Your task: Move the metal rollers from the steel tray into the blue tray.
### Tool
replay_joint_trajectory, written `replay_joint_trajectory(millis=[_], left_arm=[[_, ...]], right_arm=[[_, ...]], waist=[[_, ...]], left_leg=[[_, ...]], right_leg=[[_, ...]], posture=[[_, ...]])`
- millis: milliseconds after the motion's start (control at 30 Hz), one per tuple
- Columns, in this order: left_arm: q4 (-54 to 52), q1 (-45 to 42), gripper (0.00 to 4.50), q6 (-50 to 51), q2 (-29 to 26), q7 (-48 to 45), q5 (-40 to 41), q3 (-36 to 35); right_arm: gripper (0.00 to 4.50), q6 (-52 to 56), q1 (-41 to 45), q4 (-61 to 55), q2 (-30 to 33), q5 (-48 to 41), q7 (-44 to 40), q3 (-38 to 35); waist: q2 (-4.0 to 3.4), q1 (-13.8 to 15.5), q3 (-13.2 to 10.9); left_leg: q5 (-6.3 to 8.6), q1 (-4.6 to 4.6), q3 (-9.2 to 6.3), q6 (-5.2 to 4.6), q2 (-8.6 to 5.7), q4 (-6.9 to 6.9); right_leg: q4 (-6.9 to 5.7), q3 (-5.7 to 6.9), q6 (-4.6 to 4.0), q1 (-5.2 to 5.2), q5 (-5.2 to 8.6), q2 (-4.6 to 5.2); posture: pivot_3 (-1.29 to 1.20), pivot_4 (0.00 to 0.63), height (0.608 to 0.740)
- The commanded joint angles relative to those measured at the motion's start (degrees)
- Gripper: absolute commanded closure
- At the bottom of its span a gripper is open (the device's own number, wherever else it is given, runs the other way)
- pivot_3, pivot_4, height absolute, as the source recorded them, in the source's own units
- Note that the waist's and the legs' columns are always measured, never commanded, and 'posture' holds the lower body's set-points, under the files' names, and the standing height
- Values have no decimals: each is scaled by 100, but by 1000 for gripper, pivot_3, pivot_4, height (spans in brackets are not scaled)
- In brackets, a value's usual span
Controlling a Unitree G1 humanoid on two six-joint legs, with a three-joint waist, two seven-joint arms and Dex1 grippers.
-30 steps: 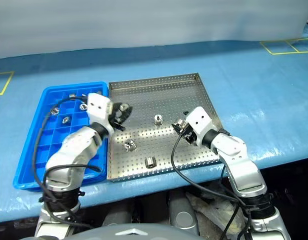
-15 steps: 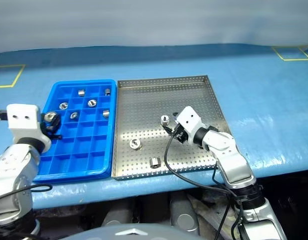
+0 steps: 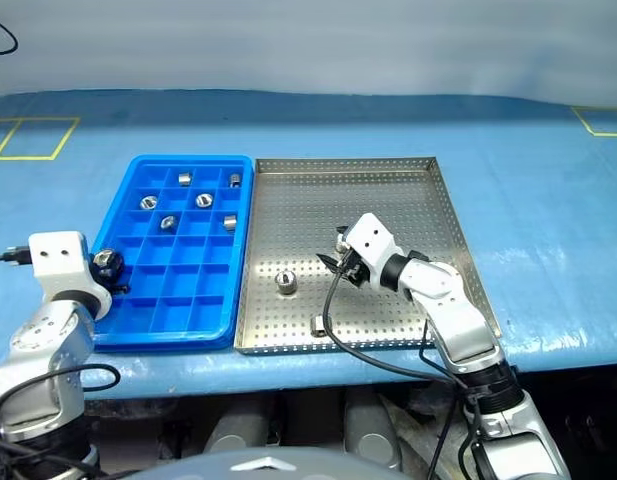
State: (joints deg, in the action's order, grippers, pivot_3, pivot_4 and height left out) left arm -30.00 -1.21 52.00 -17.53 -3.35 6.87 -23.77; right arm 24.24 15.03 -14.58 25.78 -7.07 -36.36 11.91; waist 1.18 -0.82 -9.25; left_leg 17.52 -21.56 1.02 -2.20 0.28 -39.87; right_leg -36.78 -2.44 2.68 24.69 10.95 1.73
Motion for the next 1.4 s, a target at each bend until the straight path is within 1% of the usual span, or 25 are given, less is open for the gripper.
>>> replay_joint_trajectory(millis=[33,233,433,500,533,633,767,833,900,933,1000,1033,1100,1167,1267,1333,1400], left_arm=[[45,-168,2754,-213,-90,41,-82,83],[425,-233,2754,-316,-224,80,-182,156],[533,-190,2754,-375,-255,22,-187,164],[538,-172,2064,-398,-271,-47,-165,202],[524,-178,1870,-405,-263,-64,-159,226],[405,-326,952,-523,-61,-47,11,132],[38,-588,952,-788,161,-203,481,-9],[-402,-787,952,-619,351,-541,1179,76],[-766,-887,952,-296,412,-848,1755,315],[-947,-895,952,-26,334,-1020,1955,662],[-1127,-903,952,303,192,-1162,2159,1081],[-1167,-898,952,411,90,-1206,2164,1336],[-1137,-840,952,583,-126,-1302,2074,2075],[-1123,-756,952,653,-374,-1348,1949,2573],[-1117,-552,952,641,-835,-1330,1675,2964],[-1089,-516,952,625,-1043,-1300,1543,3074],[-1051,-559,952,628,-1279,-1247,1326,3214]], right_arm=[[1364,-117,70,-157,16,1,-2,-96],[1364,-106,22,-188,36,10,39,-137],[1364,-109,7,-186,54,5,41,-153],[1364,-111,10,-182,56,8,41,-148],[1364,-112,12,-180,56,9,40,-146],[1364,-121,13,-176,55,10,42,-143],[1364,-128,-30,-205,79,8,48,-169],[1364,-118,-68,-249,111,10,61,-204],[1364,-105,-100,-293,139,6,75,-236],[1364,-94,-141,-329,161,12,97,-266],[1364,-78,-196,-378,185,24,124,-301],[1364,-68,-230,-411,194,26,136,-318],[1364,-30,-344,-523,229,23,192,-388],[1364,-3,-429,-611,273,41,237,-428],[1364,49,-578,-777,328,25,291,-527],[1364,72,-637,-831,340,21,323,-543],[1364,92,-674,-861,330,21,351,-535]], waist=[[0,-8,0],[0,-49,0],[0,-61,0],[0,-61,0],[0,-61,0],[0,-63,0],[2,-58,1],[2,-53,1],[3,-56,1],[3,-59,1],[1,-98,2],[1,-132,2],[1,-181,2],[0,-258,2],[-1,-386,1],[-1,-436,1],[0,-455,1]], left_leg=[[0,0,0,0,0,0],[0,0,0,0,1,0],[0,0,0,0,2,0],[0,0,0,0,2,0],[0,0,0,0,2,0],[0,0,-1,0,2,0],[0,-1,-1,0,3,0],[0,-2,-2,0,3,0],[2,-5,-1,-2,1,0],[3,-5,-1,-3,-2,0],[5,-4,1,-7,-6,0],[6,-4,2,-9,-8,0],[6,-4,4,-9,-7,0],[5,-2,7,-8,-4,0],[5,0,14,-8,3,0],[4,0,16,-6,8,0],[1,2,14,-2,9,0]], right_leg=[[0,0,6,0,-4,0],[0,1,13,0,-7,0],[0,1,15,1,-9,0],[0,1,14,1,-8,1],[0,1,14,1,-8,1],[-1,2,14,1,-8,1],[-1,2,15,1,-10,2],[1,3,17,1,-11,4],[4,5,19,1,-12,30],[4,5,25,1,-15,37],[7,5,30,-1,-18,33],[7,4,31,-1,-18,26],[6,-1,32,0,-19,9],[6,-7,31,0,-18,-1],[5,-15,31,2,-16,-12],[1,-19,27,5,-14,-21],[-2,-20,5,4,-1,-25]], posture=[[-28,150,740],[-38,150,740],[-39,150,740],[-39,150,740],[-39,150,740],[-45,150,740],[-58,150,740],[-73,150,740],[-82,150,740],[-99,150,740],[-112,150,740],[-121,150,740],[-140,150,740],[-152,150,740],[-178,150,740],[-183,150,740],[-183,150,740]])
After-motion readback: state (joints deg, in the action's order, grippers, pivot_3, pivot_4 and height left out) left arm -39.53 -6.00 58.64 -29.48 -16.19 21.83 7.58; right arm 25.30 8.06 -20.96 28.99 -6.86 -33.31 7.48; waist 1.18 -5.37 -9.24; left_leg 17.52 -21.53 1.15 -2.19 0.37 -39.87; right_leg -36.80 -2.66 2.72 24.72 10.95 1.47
